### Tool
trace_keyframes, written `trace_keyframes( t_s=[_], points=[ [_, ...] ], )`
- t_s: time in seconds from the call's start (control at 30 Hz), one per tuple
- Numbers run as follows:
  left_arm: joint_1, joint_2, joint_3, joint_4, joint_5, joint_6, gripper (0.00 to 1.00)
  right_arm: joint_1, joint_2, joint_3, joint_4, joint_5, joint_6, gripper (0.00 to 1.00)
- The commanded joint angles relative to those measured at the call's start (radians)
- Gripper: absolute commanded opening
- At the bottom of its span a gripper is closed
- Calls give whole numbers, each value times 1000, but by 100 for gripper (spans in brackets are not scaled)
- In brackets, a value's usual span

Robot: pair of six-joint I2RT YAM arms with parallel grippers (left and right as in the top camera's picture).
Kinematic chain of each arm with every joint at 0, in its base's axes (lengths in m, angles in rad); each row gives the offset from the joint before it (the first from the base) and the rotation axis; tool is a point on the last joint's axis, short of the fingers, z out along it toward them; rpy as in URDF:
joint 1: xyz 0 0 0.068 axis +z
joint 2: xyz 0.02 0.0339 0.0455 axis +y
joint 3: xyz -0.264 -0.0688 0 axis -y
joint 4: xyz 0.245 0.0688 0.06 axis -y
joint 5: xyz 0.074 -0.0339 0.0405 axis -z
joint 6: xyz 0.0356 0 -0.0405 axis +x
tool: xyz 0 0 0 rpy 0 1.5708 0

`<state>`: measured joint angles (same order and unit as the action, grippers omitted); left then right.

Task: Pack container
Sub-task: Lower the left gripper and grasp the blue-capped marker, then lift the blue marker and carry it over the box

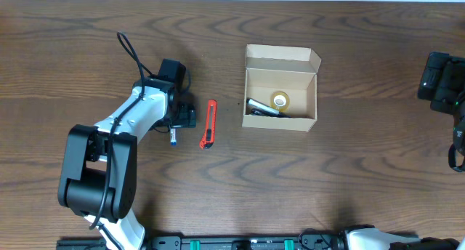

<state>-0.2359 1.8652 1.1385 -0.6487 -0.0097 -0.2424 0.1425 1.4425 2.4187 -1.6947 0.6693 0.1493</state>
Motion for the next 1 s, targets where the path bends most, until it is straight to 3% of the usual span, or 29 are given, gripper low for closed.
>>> trace_keyframes(
  t_s=[0.0, 0.1, 0.3, 0.63, 0.73, 0.97],
  points=[
    [0, 16, 1, 0, 7, -5, 81, -6, 2, 1, -3, 11, 11, 99],
    [0, 16, 0, 0, 7, -5, 66, -6, 2, 1, -3, 11, 11, 99],
    [0, 16, 0, 3, 7, -6, 54, -6, 2, 1, -3, 11, 11, 99],
    [0, 24, 0, 12, 7, -5, 53, -6, 2, 1, -3, 11, 11, 99],
    [0, 26, 0, 14, 7, -6, 42, -6, 2, 1, -3, 11, 11, 99],
    [0, 26, 0, 22, 7, -6, 44, -6, 2, 1, -3, 11, 11, 99]
  ],
)
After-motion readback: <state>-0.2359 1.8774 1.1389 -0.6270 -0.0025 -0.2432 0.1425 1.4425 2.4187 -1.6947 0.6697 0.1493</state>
